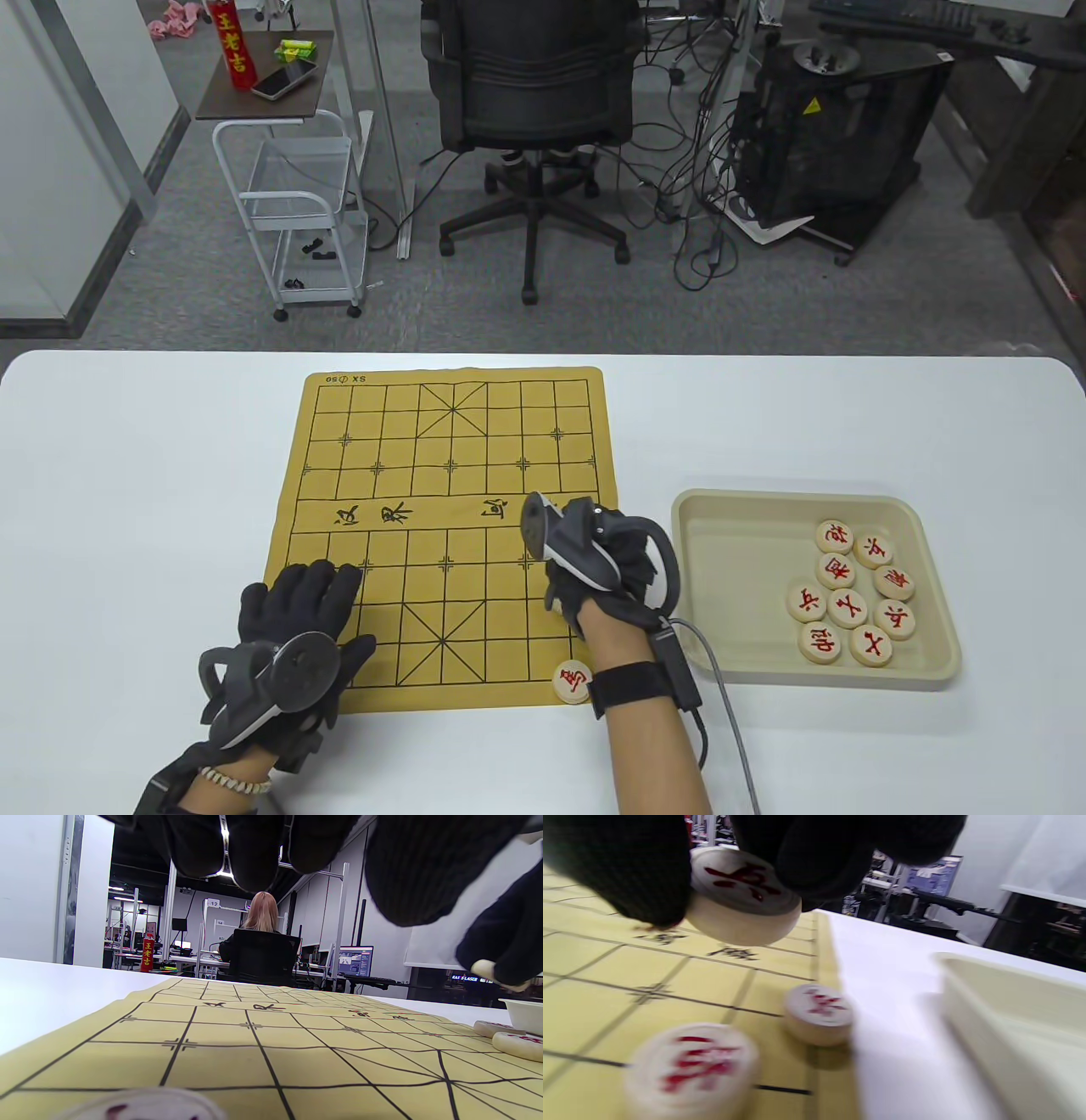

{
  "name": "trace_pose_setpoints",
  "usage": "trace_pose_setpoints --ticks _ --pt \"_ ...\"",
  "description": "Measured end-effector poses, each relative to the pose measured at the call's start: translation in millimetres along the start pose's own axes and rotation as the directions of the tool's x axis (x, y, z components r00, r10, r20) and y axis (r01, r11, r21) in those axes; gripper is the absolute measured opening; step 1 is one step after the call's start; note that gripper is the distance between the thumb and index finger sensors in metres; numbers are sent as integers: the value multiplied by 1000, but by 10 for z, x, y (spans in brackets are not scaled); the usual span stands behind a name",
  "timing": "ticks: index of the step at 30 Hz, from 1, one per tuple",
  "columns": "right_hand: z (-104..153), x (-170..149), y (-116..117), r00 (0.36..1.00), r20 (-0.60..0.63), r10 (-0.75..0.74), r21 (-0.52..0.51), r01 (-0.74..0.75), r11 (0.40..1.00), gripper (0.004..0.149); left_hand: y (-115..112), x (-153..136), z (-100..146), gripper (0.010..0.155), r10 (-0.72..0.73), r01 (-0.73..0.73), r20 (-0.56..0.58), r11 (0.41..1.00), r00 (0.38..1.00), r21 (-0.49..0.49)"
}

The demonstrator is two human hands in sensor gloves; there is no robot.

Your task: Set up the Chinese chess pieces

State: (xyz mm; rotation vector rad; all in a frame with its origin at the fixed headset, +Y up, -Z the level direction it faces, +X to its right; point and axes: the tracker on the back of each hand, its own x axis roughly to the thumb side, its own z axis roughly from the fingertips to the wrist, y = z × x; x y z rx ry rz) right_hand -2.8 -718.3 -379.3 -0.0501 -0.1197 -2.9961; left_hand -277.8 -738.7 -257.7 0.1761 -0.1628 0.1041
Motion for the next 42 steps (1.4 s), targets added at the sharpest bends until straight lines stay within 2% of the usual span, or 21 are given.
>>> trace_pose_setpoints --ticks 5,10,15,18,23,26,30,34,38,42 --pt "-201 391 235 999 29 28 70 -30 997 76 -4 -38 -4 83 12 -12 -11 1000 1000 -8" --pt "-286 512 486 999 21 45 117 -47 992 74 -4 -47 -5 82 15 -15 -10 1000 1000 -14" --pt "-176 414 411 999 30 34 102 -37 994 76 -1 -54 0 83 15 -15 -9 1000 1000 -12" --pt "-86 180 271 1000 -18 7 63 -6 998 73 -3 -58 1 83 14 -14 -7 1000 1000 -9" --pt "74 -486 39 984 -180 17 37 -10 999 72 -2 -68 2 83 17 -17 -9 1000 1000 -10" --pt "192 -971 17 951 -307 38 59 -21 998 71 0 -66 6 83 16 -16 -9 1000 1000 -11" --pt "388 -1594 161 888 -440 131 152 -71 986 71 -8 -50 1 83 7 -7 -4 1000 1000 -15" --pt "566 -2042 376 841 -518 155 222 -43 974 69 -12 -40 -3 83 4 -4 -1 1000 1000 -18" --pt "698 -2273 533 804 -564 186 268 -35 963 67 -15 -32 -3 83 -1 1 0 1000 1000 -18" --pt "731 -2347 630 784 -588 200 283 -31 958 64 -19 -29 -6 82 -3 3 -1 1000 1000 -22"
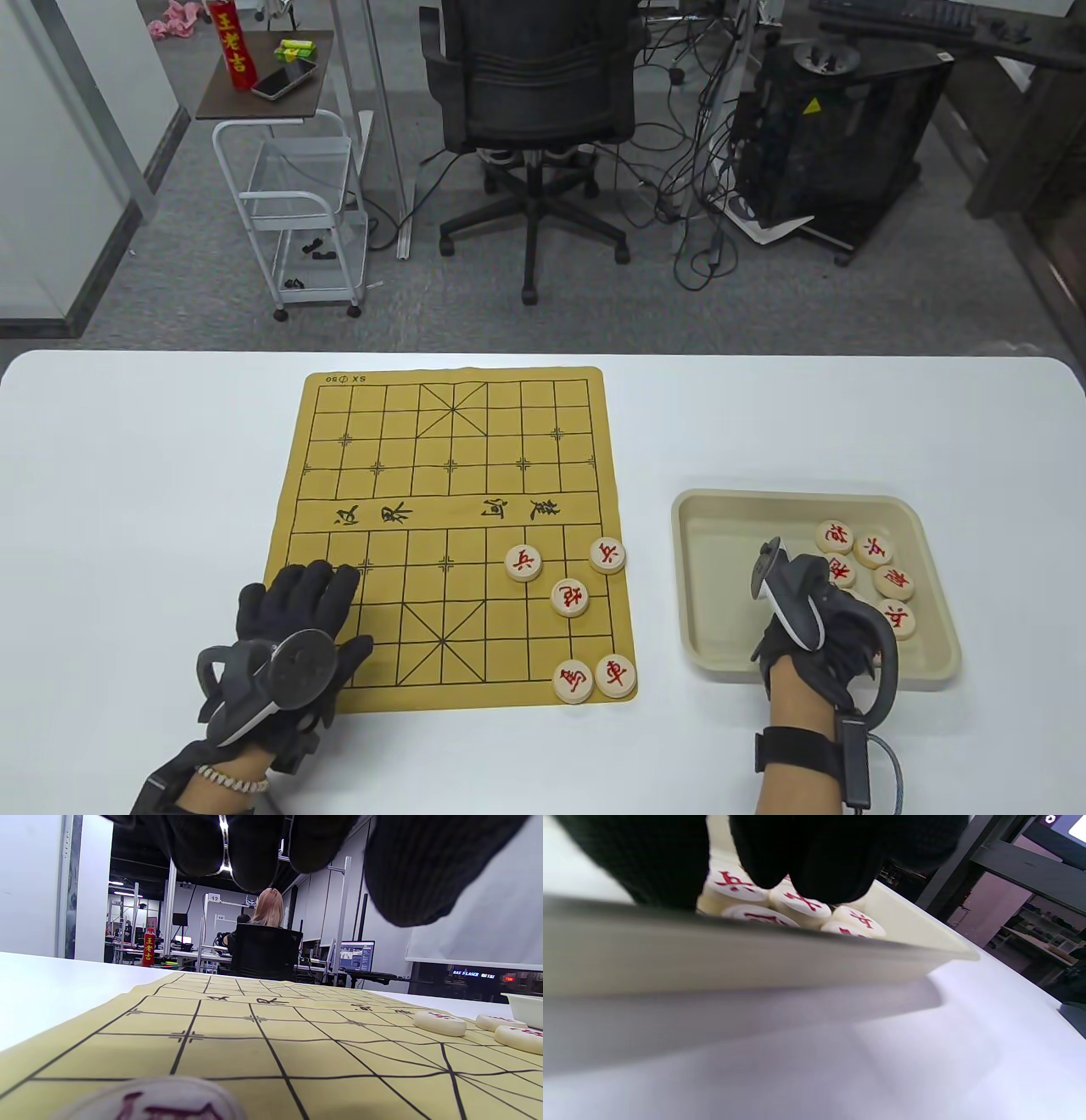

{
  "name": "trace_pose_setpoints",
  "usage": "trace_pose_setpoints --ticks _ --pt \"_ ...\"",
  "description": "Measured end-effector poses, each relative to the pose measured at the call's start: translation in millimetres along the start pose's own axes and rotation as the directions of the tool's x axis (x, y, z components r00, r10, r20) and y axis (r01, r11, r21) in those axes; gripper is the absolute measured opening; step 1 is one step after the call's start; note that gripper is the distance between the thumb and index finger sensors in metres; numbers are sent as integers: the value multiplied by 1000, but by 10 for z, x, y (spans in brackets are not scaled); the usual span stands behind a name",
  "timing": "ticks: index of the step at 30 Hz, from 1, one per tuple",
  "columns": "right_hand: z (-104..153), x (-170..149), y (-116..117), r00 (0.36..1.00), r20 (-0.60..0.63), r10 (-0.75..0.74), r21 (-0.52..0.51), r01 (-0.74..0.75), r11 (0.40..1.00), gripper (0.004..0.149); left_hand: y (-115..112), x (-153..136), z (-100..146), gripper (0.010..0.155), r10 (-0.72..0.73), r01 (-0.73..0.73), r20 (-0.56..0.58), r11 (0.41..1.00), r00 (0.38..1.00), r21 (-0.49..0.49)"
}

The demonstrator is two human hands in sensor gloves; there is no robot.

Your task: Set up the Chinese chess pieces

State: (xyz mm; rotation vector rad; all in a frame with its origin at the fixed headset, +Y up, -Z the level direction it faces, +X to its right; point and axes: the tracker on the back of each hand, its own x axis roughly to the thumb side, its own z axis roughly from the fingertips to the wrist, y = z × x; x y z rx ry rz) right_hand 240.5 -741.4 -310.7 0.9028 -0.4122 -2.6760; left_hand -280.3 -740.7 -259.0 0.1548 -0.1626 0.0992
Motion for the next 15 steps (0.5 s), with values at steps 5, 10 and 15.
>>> trace_pose_setpoints --ticks 5,10,15 --pt "-12 -29 98 999 -19 -27 45 27 999 64 0 -3 3 83 1 -1 -3 1000 1000 -3" --pt "-17 -31 103 1000 -22 -22 30 22 999 63 -3 -7 0 83 2 -2 -6 1000 1000 -7" --pt "-32 -32 105 999 -22 -47 25 47 999 62 -6 -6 -2 83 -1 1 -7 1000 1000 -14"
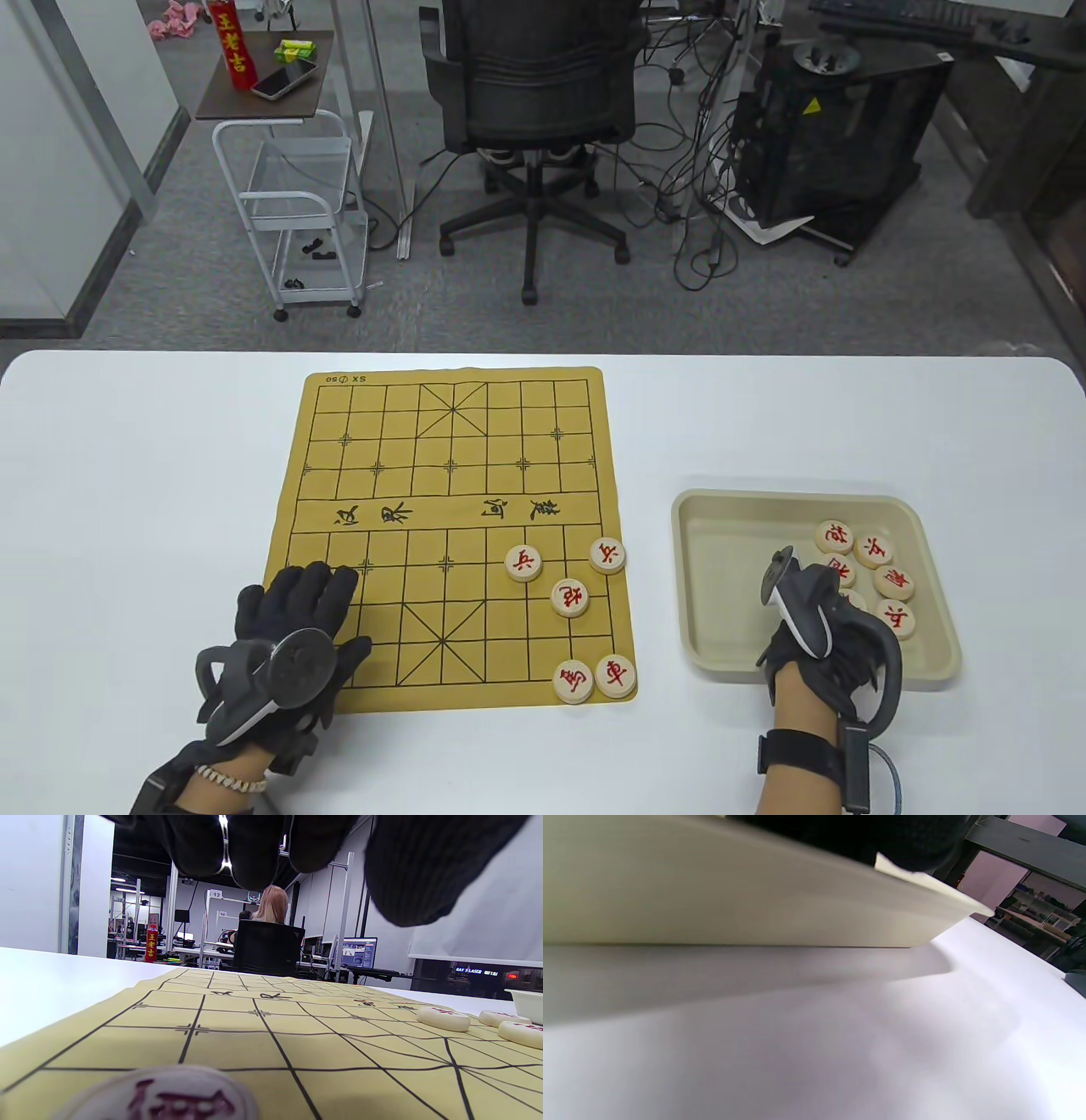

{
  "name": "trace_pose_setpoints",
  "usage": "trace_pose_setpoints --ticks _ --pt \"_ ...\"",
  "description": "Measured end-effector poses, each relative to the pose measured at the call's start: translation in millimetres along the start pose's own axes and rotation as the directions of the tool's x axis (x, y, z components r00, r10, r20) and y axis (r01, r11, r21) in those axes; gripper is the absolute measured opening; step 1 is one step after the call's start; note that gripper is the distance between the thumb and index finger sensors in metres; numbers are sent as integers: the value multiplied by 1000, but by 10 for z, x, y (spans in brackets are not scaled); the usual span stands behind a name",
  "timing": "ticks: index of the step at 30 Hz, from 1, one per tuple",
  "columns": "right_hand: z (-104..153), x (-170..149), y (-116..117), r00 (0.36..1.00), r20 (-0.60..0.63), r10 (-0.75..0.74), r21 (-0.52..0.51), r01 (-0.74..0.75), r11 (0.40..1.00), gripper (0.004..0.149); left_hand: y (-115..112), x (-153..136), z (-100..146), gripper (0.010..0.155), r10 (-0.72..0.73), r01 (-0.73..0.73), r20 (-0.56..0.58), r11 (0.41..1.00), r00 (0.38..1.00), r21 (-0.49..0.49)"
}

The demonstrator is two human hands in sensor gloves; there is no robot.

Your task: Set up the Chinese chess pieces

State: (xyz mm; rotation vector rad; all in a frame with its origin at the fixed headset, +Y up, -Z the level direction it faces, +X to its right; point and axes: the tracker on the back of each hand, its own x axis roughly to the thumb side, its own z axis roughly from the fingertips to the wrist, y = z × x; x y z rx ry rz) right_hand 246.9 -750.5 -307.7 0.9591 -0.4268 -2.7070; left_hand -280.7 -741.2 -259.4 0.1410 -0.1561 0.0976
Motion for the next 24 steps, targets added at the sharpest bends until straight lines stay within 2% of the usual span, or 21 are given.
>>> trace_pose_setpoints --ticks 4,9,13,16,19,21,24 --pt "-37 -3 23 1000 15 -10 -26 10 1000 63 0 0 0 83 -2 2 -2 1000 1000 -1" --pt "-59 -83 76 994 4 -108 -84 108 991 68 1 -7 -7 83 6 -6 -5 1000 1000 -3" --pt "92 -5 -72 990 81 -118 -181 131 975 68 2 -11 -9 83 12 -12 -6 1000 1000 -1" --pt "309 178 -264 973 200 -114 -257 165 952 69 -5 -1 -10 83 6 -6 1 1000 1000 -2" --pt "635 475 -456 921 367 -130 -300 250 921 68 -8 4 -10 83 0 0 4 1000 1000 -3" --pt "997 788 -556 850 515 -110 -318 309 896 69 -7 1 -8 83 2 -2 4 1000 1000 0" --pt "1408 1138 -591 750 655 -92 -301 371 879 69 -7 -6 -5 83 4 -4 3 1000 1000 0"
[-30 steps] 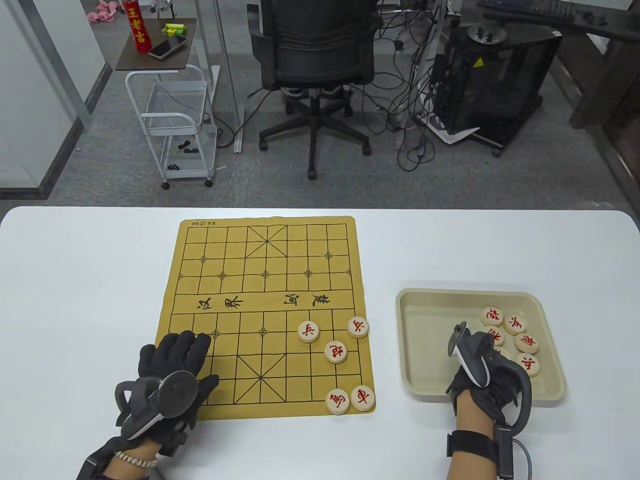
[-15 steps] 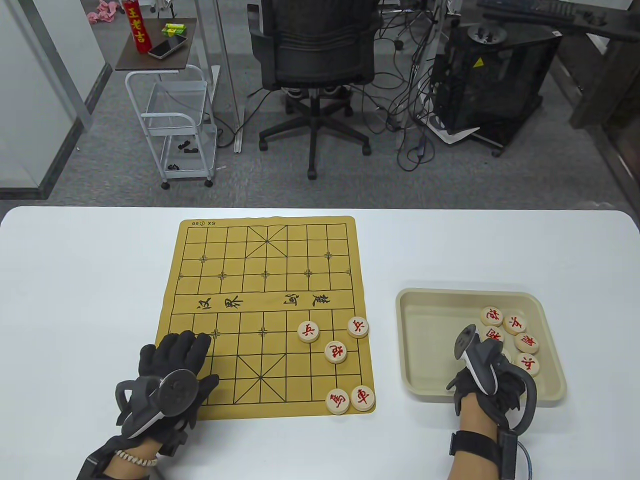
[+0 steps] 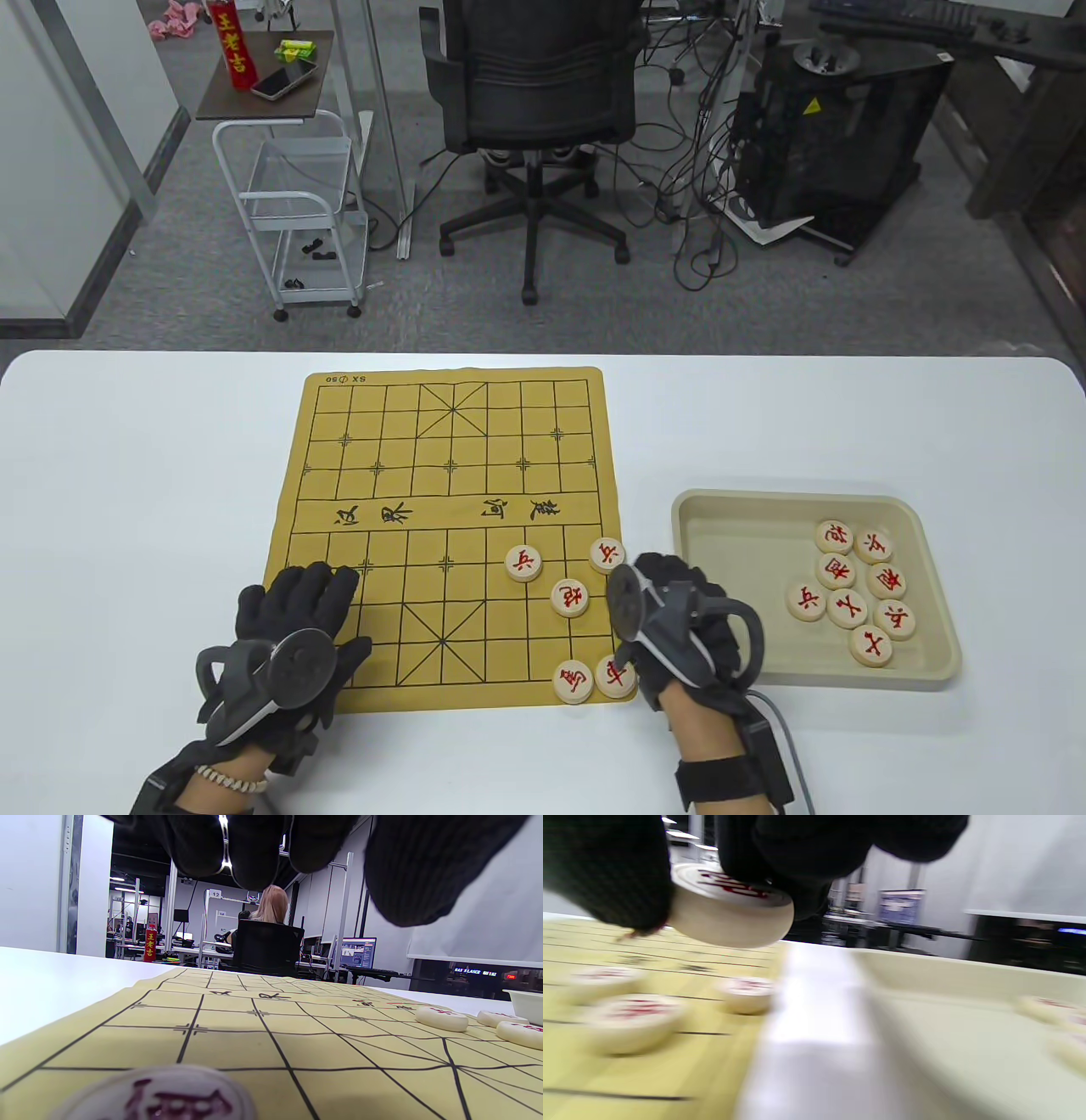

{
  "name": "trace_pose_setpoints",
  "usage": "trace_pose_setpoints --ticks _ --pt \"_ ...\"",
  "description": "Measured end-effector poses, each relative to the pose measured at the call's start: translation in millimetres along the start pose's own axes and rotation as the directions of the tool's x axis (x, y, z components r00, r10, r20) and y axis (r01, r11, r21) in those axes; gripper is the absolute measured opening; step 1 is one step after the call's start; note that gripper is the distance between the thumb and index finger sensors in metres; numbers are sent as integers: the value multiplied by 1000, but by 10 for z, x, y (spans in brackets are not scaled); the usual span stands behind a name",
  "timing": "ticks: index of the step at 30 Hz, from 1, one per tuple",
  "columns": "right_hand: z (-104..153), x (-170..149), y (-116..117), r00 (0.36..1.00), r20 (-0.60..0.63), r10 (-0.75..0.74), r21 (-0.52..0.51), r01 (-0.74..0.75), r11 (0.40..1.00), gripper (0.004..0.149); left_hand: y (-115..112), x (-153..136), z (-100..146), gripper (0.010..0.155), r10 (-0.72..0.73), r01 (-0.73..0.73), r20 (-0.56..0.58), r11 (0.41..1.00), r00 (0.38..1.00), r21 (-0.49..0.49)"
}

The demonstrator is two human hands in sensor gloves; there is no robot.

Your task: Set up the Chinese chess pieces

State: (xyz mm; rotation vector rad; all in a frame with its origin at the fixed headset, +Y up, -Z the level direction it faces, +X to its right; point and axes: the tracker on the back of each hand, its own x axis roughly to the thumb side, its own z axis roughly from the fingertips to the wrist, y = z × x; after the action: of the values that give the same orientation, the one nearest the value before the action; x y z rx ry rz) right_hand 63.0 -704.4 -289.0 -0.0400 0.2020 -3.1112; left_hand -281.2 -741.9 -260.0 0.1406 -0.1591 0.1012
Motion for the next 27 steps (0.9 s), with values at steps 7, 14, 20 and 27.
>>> trace_pose_setpoints --ticks 7,14,20,27 --pt "224 1142 204 950 305 -71 86 47 995 68 -9 14 0 83 -8 8 9 1000 1000 -6" --pt "396 1689 547 895 446 19 145 -93 985 66 -12 12 0 83 -8 8 7 1000 1000 -17" --pt "365 1497 494 898 416 -142 263 31 964 67 -18 41 6 83 -15 15 20 1000 1000 -19" --pt "47 622 167 985 142 -94 152 72 986 65 -20 37 5 83 -13 13 15 1000 1000 -20"
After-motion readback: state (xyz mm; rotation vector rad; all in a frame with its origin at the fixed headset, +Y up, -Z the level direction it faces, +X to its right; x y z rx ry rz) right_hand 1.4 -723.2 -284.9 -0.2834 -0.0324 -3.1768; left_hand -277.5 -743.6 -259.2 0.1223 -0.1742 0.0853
